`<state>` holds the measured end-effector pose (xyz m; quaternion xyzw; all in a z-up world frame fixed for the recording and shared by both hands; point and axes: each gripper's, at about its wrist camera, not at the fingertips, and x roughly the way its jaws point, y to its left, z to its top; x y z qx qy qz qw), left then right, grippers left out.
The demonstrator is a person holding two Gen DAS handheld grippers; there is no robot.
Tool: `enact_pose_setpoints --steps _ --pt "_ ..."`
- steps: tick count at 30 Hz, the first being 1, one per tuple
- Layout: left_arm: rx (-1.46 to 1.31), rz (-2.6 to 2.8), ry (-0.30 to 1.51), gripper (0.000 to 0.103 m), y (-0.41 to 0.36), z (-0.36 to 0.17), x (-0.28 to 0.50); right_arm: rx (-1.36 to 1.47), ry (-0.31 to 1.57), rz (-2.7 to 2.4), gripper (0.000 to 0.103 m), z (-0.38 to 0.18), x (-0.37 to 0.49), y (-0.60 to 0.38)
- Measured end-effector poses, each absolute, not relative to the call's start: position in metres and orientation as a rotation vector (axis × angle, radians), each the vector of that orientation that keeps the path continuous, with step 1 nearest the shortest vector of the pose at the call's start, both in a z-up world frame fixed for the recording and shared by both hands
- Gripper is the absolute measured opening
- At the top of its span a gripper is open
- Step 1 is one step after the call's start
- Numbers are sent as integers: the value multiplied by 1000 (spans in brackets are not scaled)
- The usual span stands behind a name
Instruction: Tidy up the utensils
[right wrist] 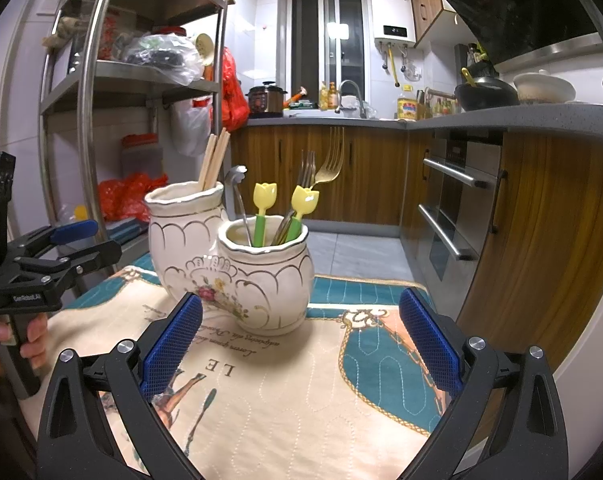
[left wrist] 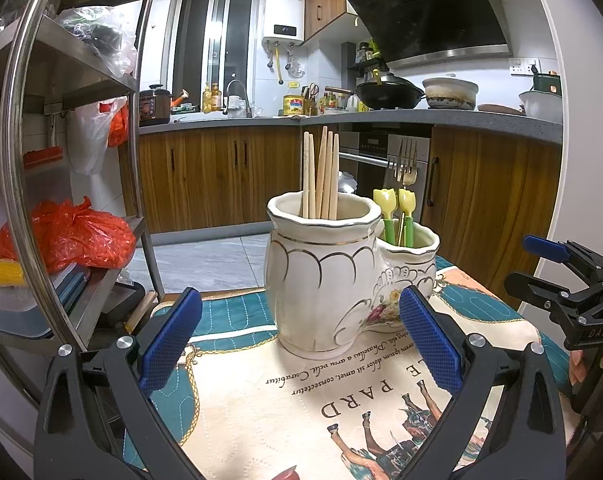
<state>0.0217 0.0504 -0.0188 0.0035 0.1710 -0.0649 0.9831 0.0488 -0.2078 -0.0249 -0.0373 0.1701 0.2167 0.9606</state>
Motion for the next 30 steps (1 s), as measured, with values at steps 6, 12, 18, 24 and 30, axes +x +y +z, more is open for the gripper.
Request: enact_pose_setpoints --steps 6,12,18,24,30 --pt "7 -129 343 97 50 -19 22 -76 345 440 98 -25 49 -208" --pt "6 -129 344 97 51 -19 22 -76 345 439 98 -25 49 -208" --pt "6 -129 345 97 50 -19 22 -76 346 440 98 -25 49 -208" --pt "6 -126 345 97 51 -19 22 -76 346 440 98 -25 49 -208" --pt "14 -102 399 97 51 -24 30 -76 347 440 98 -25 49 -208"
